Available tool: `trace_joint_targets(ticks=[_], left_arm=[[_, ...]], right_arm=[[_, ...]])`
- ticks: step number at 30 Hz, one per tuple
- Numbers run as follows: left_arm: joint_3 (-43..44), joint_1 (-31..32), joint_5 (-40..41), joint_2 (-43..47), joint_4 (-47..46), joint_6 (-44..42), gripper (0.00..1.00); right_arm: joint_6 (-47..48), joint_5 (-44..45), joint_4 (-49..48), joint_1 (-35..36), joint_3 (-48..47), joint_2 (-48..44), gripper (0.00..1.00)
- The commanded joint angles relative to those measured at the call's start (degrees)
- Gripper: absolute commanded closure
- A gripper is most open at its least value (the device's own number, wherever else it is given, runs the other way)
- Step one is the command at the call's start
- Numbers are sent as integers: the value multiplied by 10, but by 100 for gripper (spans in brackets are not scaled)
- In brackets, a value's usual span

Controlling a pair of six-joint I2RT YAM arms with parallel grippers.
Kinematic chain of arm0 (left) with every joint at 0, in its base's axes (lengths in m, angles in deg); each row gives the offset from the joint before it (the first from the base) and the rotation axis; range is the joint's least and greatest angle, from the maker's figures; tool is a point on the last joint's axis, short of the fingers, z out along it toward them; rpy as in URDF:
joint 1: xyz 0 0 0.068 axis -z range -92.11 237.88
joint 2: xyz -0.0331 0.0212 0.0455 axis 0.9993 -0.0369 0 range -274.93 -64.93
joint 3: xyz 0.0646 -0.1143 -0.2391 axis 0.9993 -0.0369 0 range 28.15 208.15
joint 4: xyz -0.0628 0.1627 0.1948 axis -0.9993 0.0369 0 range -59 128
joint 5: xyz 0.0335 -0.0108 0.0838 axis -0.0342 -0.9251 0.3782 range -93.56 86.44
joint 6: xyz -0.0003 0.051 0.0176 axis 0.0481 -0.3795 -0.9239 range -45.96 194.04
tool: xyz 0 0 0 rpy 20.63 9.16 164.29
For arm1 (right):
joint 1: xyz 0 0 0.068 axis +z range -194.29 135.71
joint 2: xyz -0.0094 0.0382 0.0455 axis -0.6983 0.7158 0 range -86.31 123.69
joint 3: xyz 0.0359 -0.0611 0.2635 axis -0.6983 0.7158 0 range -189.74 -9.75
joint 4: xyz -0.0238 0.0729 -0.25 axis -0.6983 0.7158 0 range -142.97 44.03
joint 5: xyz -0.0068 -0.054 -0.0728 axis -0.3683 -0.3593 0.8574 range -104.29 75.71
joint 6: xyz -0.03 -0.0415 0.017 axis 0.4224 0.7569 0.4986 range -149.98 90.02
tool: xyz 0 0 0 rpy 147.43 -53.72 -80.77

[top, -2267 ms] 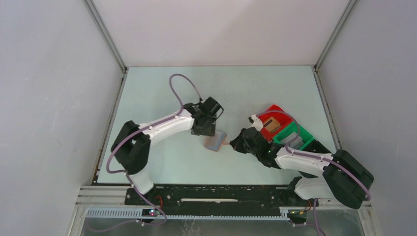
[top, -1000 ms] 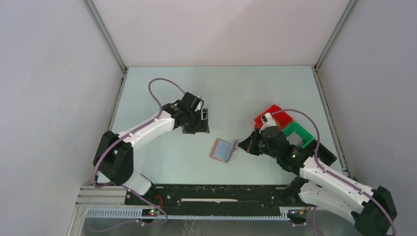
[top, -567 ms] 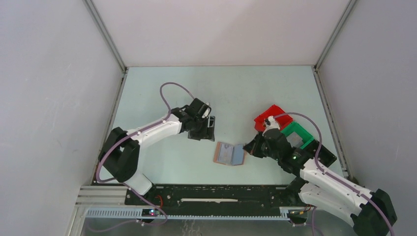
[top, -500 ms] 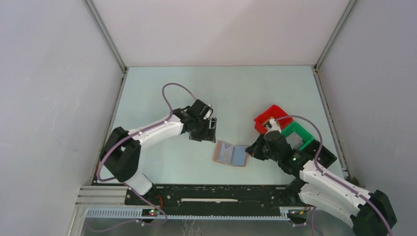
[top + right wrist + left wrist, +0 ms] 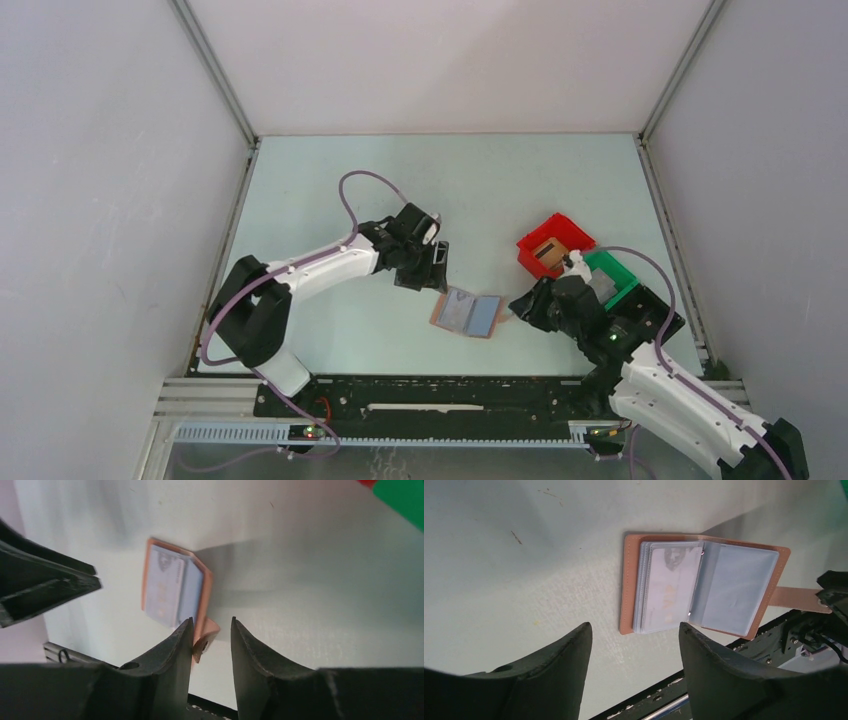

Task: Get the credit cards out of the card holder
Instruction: Remove the credit card from the card holder.

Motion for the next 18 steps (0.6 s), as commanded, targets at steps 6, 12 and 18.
trace_joint_targets(ticks=[6, 12, 18], left_arm=[[36, 30, -13, 2, -44, 20, 36], [34, 33, -56, -54, -79, 43, 40], [24, 32, -54, -106, -73, 52, 41]], right_arm=[[-1, 40, -77, 45, -64, 5, 64], [6, -24, -136, 52, -82, 124, 67], [14, -86, -149, 46, -79, 219, 68]])
